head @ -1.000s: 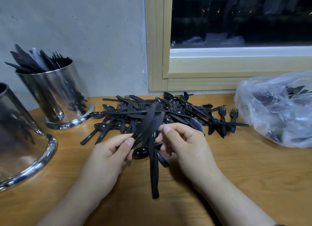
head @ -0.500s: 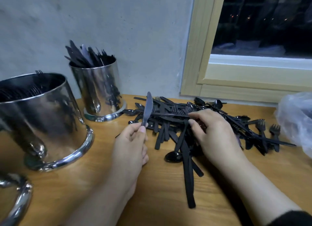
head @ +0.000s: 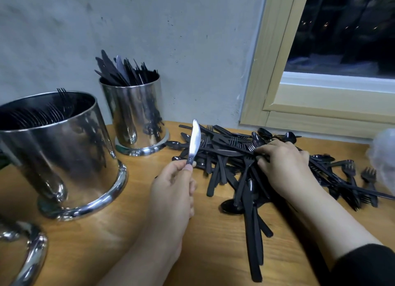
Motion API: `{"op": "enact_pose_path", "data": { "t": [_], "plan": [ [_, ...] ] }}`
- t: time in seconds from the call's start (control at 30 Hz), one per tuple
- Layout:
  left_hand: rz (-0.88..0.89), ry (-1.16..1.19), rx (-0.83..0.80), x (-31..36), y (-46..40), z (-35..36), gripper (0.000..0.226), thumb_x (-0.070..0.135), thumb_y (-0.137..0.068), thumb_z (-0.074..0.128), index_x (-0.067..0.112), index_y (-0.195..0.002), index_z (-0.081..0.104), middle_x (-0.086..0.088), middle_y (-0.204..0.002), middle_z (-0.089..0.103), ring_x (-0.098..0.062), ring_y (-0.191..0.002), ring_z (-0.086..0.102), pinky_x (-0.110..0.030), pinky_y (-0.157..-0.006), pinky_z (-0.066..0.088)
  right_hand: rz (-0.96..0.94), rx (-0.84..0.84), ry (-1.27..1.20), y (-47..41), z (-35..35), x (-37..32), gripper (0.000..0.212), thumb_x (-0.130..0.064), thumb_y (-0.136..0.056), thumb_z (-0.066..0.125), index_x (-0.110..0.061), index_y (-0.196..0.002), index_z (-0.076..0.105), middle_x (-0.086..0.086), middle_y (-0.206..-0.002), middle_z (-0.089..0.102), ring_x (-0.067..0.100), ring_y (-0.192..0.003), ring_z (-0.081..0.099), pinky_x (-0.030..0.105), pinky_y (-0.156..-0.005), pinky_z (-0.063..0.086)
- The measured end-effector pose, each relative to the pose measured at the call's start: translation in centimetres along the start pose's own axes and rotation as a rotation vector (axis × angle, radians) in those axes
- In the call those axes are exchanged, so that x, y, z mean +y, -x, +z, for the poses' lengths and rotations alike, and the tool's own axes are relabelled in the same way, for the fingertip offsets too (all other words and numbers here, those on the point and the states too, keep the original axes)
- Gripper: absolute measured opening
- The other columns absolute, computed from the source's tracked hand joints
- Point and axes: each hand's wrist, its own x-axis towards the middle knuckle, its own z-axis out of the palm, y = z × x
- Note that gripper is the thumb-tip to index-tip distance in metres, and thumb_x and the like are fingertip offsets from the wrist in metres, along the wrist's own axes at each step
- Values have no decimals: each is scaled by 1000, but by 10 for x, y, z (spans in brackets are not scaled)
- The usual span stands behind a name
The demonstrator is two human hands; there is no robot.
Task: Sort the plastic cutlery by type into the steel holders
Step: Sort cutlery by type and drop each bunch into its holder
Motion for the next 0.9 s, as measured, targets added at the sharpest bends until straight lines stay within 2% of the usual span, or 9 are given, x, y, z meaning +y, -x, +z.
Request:
{"op": "enact_pose_path", "data": {
  "t": [0.1,0.23,0.33,0.4,0.53,0.67,0.7,0.8,0.9],
  "plan": [
    [9,-24,20,1,1,0,21,22,-107,51,28,-109,71,2,-63,48,-12,-50,35,-28,-43,27,-18,120,-90,2,-4,0,20,-22,-100,55,-25,-109,72,-1,-112,69,28,-108,55,37,-80,26],
    [154,-123,96,8,4,-2,24,27,-107,48,31,-100,71,5,-64,51,-13,-55,44,-33,-50,38,-172,372,-300,8,-19,-8,13,-19,-100,57,-19,-106,68,-1,-97,69,23,-94,61,37,-81,43],
    [328,-242,198,13,3,-6,24,28,-106,48,32,-97,70,13,-76,67,-1,-68,61,-21,-64,52,-298,236,-454,17,-18,-23,15,-19,-99,60,-20,-109,71,-15,-99,67,-4,-93,57,9,-83,38],
    [375,-310,235,19,5,-7,24,28,-106,48,37,-95,67,16,-82,70,8,-79,63,-9,-69,50,-320,133,-543,22,-16,-29,16,-19,-98,61,-25,-107,72,-26,-98,66,-11,-97,58,1,-82,35],
    [454,-489,207,20,6,-10,25,33,-105,47,50,-92,60,15,-70,57,-1,-62,54,-13,-58,42,-476,21,-584,24,-16,-32,19,-13,-93,63,-25,-103,74,-24,-95,66,0,-97,62,9,-84,41],
    [541,-667,167,17,4,-13,21,35,-101,46,49,-102,62,24,-98,67,-3,-105,61,-36,-95,50,-627,-22,-601,26,-17,-36,17,-13,-87,63,-20,-96,76,-12,-84,62,12,-86,61,15,-77,41],
    [518,-704,138,17,4,-13,20,37,-100,46,46,-103,64,24,-96,67,-5,-104,61,-34,-92,50,-620,-24,-631,26,-18,-37,16,-10,-87,65,-20,-94,75,-10,-83,63,13,-84,61,16,-75,42],
    [378,-806,-52,11,2,-14,22,42,-102,44,39,-98,65,13,-76,68,-5,-71,62,-24,-57,46,-535,-44,-754,31,-21,-38,22,-5,-88,71,-28,-91,70,-7,-79,65,13,-77,62,17,-70,44],
    [369,-811,-116,9,1,-12,23,42,-103,42,37,-100,64,6,-73,66,-10,-69,61,-31,-62,50,-328,8,-955,30,-18,-40,25,-14,-89,74,-32,-101,60,-5,-78,66,13,-72,60,20,-68,44]
  ]
}}
